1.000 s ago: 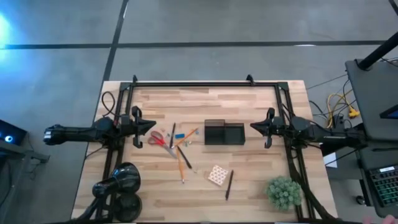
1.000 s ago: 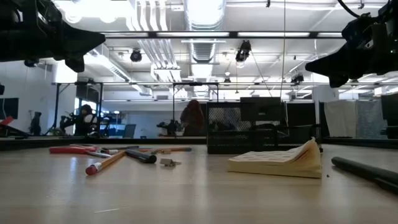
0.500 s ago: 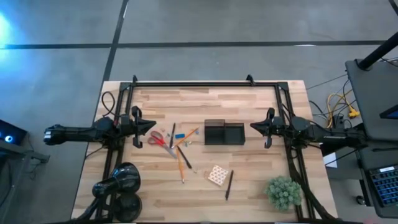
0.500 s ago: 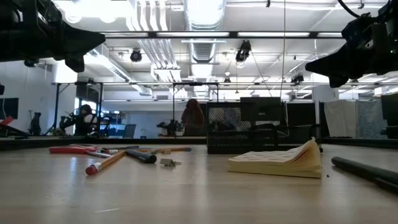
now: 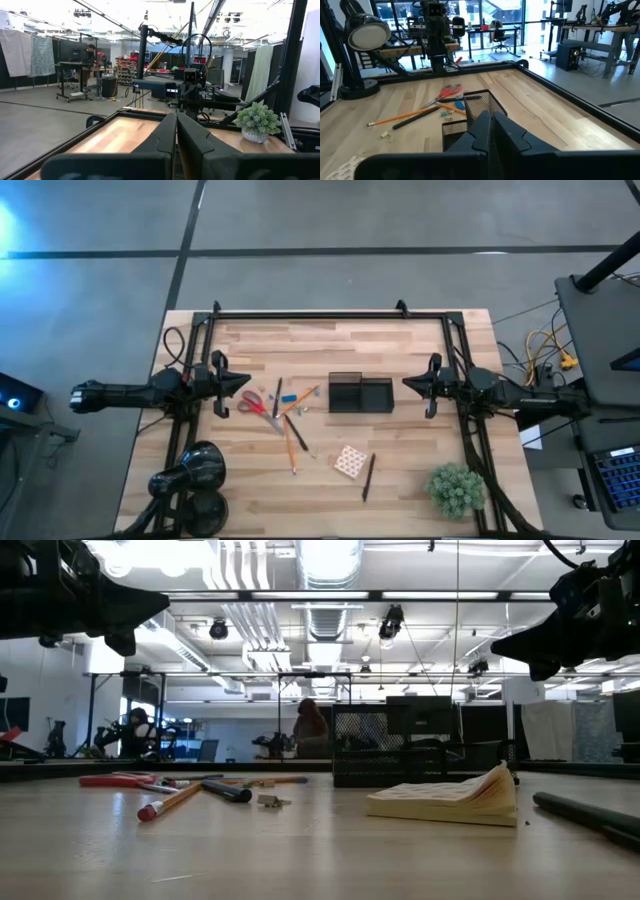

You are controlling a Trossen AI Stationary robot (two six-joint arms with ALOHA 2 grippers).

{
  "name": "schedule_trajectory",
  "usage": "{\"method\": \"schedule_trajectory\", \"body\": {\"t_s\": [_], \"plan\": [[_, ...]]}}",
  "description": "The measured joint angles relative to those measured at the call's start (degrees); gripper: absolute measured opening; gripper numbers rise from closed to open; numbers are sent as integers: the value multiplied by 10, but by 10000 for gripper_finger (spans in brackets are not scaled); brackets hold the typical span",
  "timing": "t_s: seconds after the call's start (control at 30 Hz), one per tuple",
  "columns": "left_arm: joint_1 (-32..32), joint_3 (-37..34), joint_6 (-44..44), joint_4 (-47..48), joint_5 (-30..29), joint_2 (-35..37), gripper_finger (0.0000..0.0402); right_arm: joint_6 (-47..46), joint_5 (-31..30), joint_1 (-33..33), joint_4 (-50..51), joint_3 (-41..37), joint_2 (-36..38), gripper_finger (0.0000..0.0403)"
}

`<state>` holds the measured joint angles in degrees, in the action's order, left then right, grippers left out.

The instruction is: Pick and place office supplies into organizer

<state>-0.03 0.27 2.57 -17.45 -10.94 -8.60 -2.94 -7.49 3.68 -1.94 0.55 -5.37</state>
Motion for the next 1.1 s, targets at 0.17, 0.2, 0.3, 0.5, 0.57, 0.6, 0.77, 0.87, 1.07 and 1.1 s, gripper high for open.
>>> {"method": "schedule_trajectory", "body": {"t_s": [0.17, 0.2, 0.3, 0.5, 0.57, 0.6, 0.77, 0.87, 1.07, 1.1], "plan": [[0, 0, 0, 0, 0, 0, 0, 0, 0, 0, 0, 0, 0, 13], [0, 0, 0, 0, 0, 0, 0, 0, 0, 0, 0, 0, 0, 13], [0, 0, 0, 0, 0, 0, 0, 0, 0, 0, 0, 0, 0, 13], [0, 0, 0, 0, 0, 0, 0, -31, 6, 0, -12, 0, 0, 13], [0, 0, 0, 0, 0, 0, 0, -135, 34, 0, -23, 0, 0, 13], [0, 0, 0, 0, 0, 0, 0, -198, 47, 0, -34, 0, 0, 13], [0, 0, 0, 0, 0, 0, 0, -497, 59, 0, -124, 0, 0, 13], [0, 0, 0, 0, 0, 0, 0, -581, 46, 0, -170, 0, -1, 13], [0, 0, 0, 0, 0, 0, 0, -560, 38, 0, -234, 0, -4, 13], [0, 0, 0, 0, 0, 0, 0, -545, 29, 0, -246, 0, -6, 13]]}}
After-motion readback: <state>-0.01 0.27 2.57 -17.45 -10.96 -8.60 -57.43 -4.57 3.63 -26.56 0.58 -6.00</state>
